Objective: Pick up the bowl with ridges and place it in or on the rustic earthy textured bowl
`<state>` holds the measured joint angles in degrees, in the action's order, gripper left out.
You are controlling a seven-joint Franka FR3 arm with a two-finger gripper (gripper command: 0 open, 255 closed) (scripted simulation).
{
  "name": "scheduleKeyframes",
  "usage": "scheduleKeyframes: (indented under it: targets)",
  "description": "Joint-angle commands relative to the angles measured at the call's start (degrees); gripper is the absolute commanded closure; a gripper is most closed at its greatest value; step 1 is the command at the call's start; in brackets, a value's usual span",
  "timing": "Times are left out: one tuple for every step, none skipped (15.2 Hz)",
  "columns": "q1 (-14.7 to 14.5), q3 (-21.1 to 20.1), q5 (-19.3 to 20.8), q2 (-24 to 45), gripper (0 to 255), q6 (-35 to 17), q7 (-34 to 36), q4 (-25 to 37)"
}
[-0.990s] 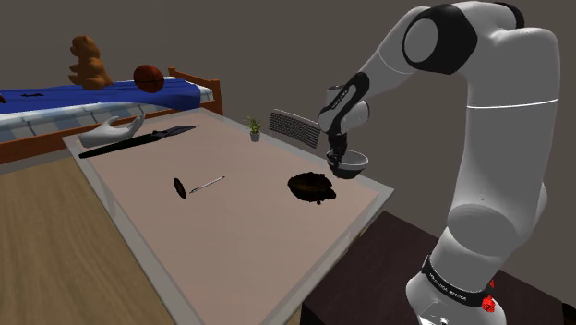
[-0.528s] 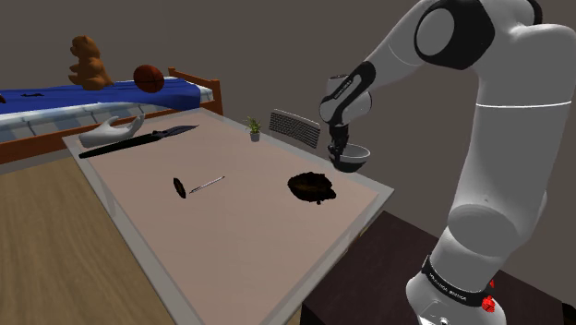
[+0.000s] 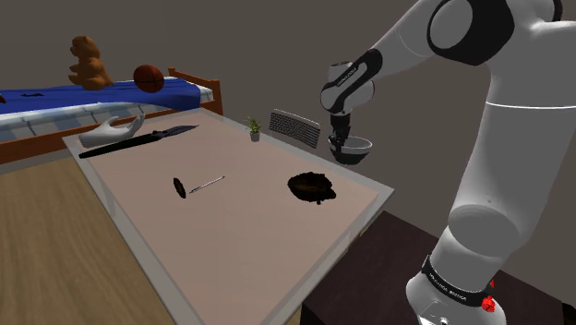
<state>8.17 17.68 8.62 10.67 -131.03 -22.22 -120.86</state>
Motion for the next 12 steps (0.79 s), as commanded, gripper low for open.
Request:
scheduleKeyframes:
  targets:
    - [-0.08,0.06,0.2,-0.98,255,1.4,-0.05,0.47]
    - [-0.12,0.08,0.28,-1.42,255,2.11,-0.07,0.76]
    - [-0.16,0.09,0.36,-1.86,255,2.82,-0.11,1.05]
    - [-0.2,0.1,0.43,-2.28,255,3.54,-0.14,1.36]
    - [-0.24,0.11,0.5,-2.69,255,4.25,-0.17,1.68]
    - [-0.28,0.11,0.56,-3.09,255,4.97,-0.21,2.01]
    - [-0.29,0.11,0.59,-3.23,255,5.22,-0.22,2.11]
    - [-1.1,-0.4,0.93,-4.07,255,5.64,1.23,1.5]
    - [-1.9,-0.95,1.24,-4.88,255,6.07,2.68,0.94]
    - [-2.69,-1.52,1.49,-5.63,255,6.53,4.11,0.45]
    - [-3.47,-2.1,1.71,-6.32,255,7.01,5.53,0.03]
    - [-4.22,-2.72,1.88,-6.97,255,7.51,6.93,-0.33]
